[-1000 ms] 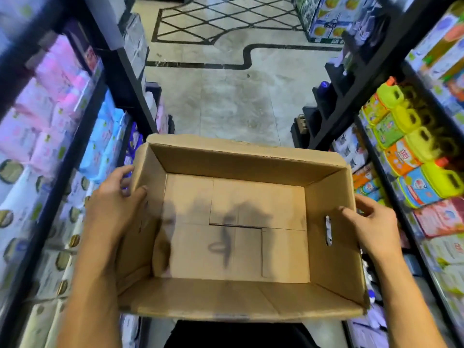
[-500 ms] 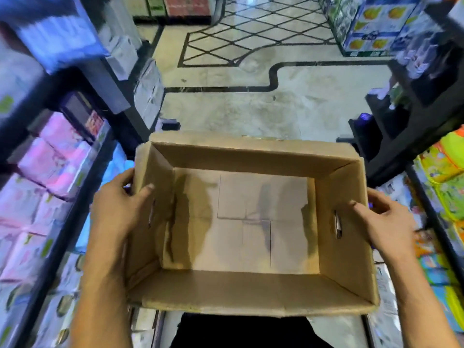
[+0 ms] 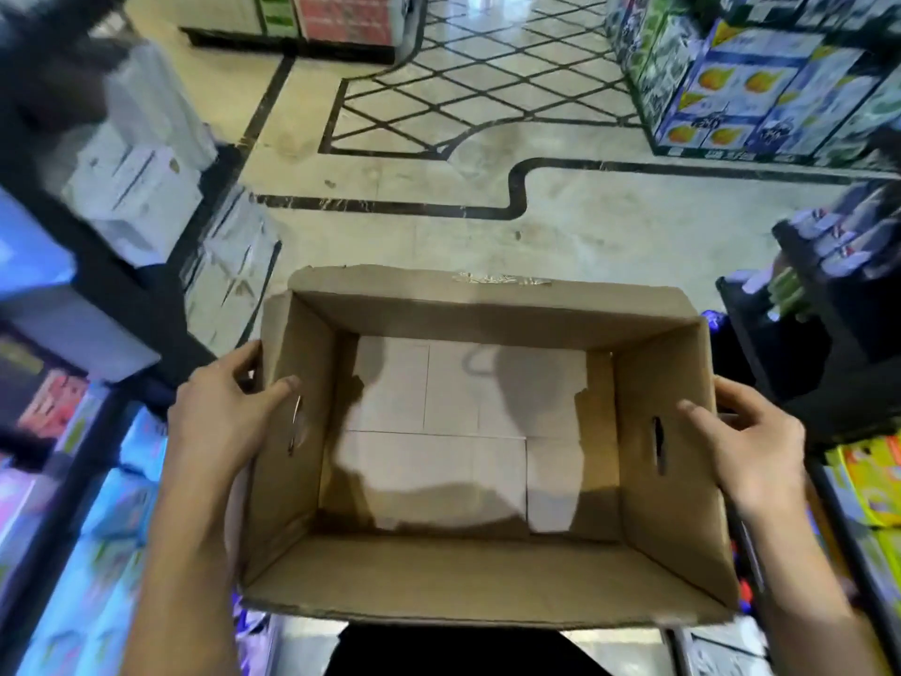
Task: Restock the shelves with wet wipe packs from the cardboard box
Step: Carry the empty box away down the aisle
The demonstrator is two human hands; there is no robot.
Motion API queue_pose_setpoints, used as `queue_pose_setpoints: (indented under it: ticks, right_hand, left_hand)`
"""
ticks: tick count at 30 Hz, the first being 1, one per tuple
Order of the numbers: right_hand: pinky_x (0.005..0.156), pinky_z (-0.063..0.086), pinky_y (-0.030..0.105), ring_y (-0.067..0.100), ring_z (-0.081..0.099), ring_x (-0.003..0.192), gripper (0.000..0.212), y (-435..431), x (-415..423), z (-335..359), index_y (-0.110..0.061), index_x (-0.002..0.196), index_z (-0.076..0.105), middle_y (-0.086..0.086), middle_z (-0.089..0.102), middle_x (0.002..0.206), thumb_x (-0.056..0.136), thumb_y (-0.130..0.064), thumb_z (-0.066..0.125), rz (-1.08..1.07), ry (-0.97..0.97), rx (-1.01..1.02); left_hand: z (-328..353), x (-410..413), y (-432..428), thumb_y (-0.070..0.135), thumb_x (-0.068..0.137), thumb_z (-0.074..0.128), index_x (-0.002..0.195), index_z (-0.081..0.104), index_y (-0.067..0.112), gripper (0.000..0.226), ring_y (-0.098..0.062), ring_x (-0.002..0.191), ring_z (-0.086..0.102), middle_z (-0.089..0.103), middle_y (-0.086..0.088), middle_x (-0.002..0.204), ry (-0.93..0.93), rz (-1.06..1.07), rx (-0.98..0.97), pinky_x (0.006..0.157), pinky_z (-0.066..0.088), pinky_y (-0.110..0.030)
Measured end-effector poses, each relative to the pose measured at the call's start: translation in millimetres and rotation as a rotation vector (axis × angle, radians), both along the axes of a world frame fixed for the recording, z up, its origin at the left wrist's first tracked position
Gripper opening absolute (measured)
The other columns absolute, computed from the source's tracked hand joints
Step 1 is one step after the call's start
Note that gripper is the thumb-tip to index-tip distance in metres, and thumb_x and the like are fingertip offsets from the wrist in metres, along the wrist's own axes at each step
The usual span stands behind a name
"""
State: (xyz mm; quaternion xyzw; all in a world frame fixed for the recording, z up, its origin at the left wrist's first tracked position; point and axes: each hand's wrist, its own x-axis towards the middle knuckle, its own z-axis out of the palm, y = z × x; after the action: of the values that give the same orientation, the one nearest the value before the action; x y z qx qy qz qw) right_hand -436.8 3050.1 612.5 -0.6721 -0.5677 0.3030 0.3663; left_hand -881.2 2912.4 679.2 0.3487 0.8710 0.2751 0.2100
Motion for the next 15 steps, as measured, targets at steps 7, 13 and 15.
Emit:
queue_pose_setpoints:
  ticks: [7,13,15]
  right_hand:
    - [0.068,0.049,0.005,-0.005,0.069,0.077,0.033,122,-34,-4,-0.021,0.119,0.073,-0.014,0.076,0.087,0.086,-0.022,0.079,-0.080,0.052,0.004]
    - [0.074,0.051,0.013,0.012,0.071,0.088,0.035,240,-35,-25,-0.016,0.120,0.073,0.006,0.076,0.107,0.086,-0.017,0.079,-0.098,0.074,-0.037]
    - [0.063,0.052,0.008,0.002,0.070,0.075,0.032,290,-33,-28,-0.015,0.118,0.072,0.008,0.075,0.101,0.087,-0.013,0.078,-0.088,0.107,-0.069]
  left_hand:
    - [-3,-38,153,0.030,0.088,0.071,0.136,0.061,0.028,0.049,-0.031,0.112,0.064,0.069,-0.003,0.126,-0.026,-0.010,0.046,0.096,0.050,-0.047]
    - [-20,-41,288,0.030,0.089,0.069,0.139,0.057,0.028,0.052,-0.033,0.111,0.064,0.068,-0.007,0.128,0.008,-0.026,0.034,0.087,0.049,-0.044]
    - [-21,-38,334,0.033,0.089,0.069,0.139,0.057,0.029,0.051,-0.032,0.110,0.065,0.068,-0.006,0.128,0.018,-0.025,0.005,0.088,0.049,-0.044]
